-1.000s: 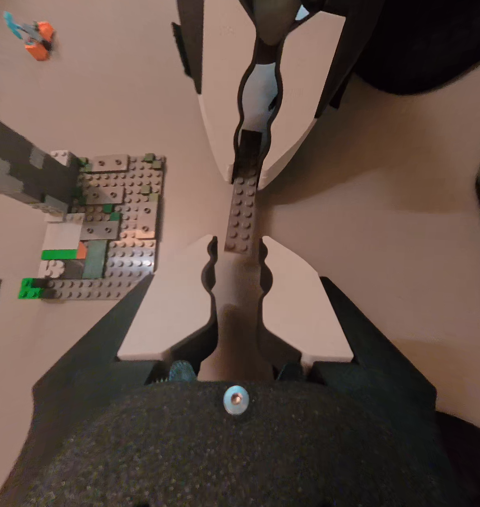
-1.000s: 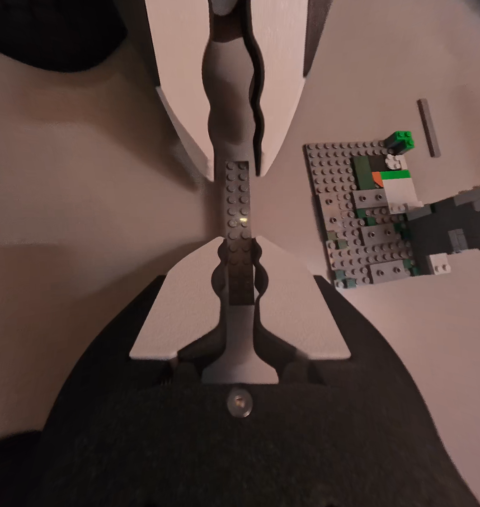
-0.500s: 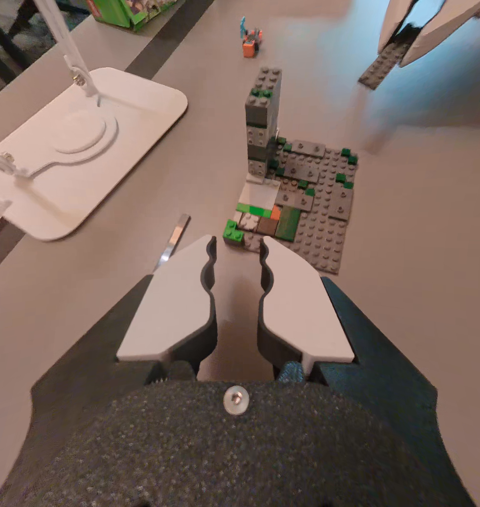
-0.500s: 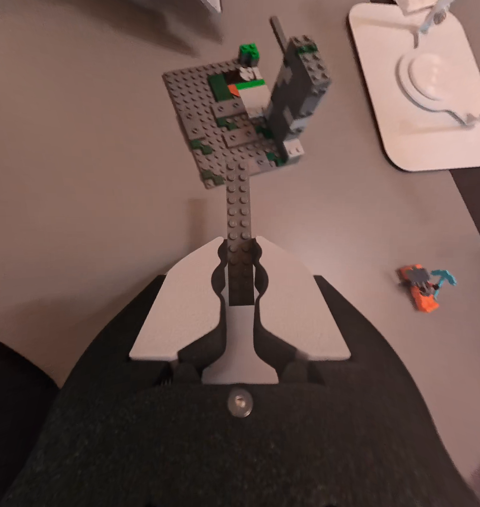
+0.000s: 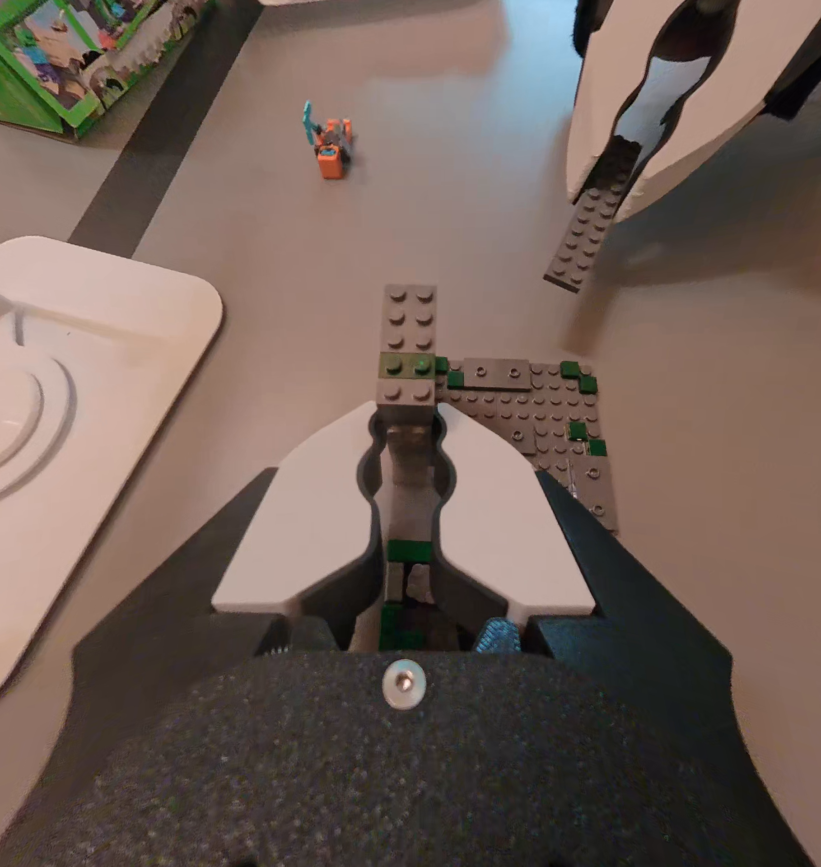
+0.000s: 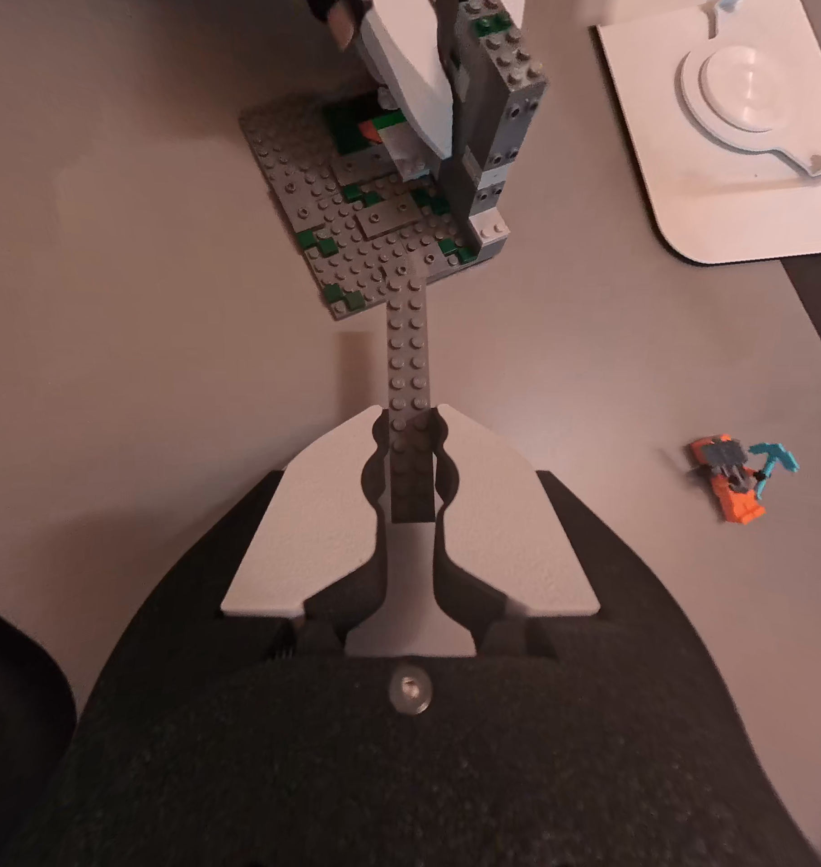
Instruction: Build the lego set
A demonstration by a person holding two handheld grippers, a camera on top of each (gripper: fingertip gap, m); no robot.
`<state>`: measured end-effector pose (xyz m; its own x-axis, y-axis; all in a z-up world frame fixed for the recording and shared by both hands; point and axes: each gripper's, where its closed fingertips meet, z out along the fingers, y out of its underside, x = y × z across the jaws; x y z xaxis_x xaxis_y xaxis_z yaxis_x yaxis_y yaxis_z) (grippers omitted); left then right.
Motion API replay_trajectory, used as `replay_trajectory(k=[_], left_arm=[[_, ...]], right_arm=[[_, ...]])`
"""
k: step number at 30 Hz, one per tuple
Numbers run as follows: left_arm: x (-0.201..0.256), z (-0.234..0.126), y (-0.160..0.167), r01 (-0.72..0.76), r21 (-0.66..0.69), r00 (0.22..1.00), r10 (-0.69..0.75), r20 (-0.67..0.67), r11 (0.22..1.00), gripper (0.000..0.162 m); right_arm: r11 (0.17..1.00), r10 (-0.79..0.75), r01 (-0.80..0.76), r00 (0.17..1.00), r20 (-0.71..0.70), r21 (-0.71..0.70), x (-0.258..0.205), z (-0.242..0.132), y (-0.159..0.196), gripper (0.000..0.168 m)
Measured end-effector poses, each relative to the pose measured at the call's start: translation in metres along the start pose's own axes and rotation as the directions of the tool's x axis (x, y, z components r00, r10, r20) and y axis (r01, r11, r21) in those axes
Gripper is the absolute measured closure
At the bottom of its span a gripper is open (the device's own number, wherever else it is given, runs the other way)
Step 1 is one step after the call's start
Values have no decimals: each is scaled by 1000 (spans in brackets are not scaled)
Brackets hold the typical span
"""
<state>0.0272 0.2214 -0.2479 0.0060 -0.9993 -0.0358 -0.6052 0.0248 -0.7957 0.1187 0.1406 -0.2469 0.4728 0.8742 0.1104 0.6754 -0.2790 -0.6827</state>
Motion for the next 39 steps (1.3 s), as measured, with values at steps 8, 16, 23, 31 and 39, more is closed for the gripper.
replay_trajectory(k=[8, 16, 23, 31, 39], left_arm=[[79, -22, -8, -49, 9, 995, 49, -92, 999, 145], [117, -16, 11, -64, -27, 993, 61, -106, 998, 145], [113, -38, -2, -32, 41, 992, 37, -118, 999, 118], [33, -81, 20, 80, 44, 986, -85, 142, 996, 130], [-43, -77, 67, 120, -109, 968, -91, 235, 987, 128]], right_arm=[[1000, -6, 6, 1000, 16, 8, 0, -12, 0, 152], [998, -49, 51, 997, 57, -46, -8, -2, -9, 152], [991, -82, 94, 989, 120, -95, 2, 25, -19, 152], [984, -105, 130, 975, 196, -119, 28, 65, -25, 152], [981, -129, 151, 977, 172, -120, 37, 71, -25, 138]])
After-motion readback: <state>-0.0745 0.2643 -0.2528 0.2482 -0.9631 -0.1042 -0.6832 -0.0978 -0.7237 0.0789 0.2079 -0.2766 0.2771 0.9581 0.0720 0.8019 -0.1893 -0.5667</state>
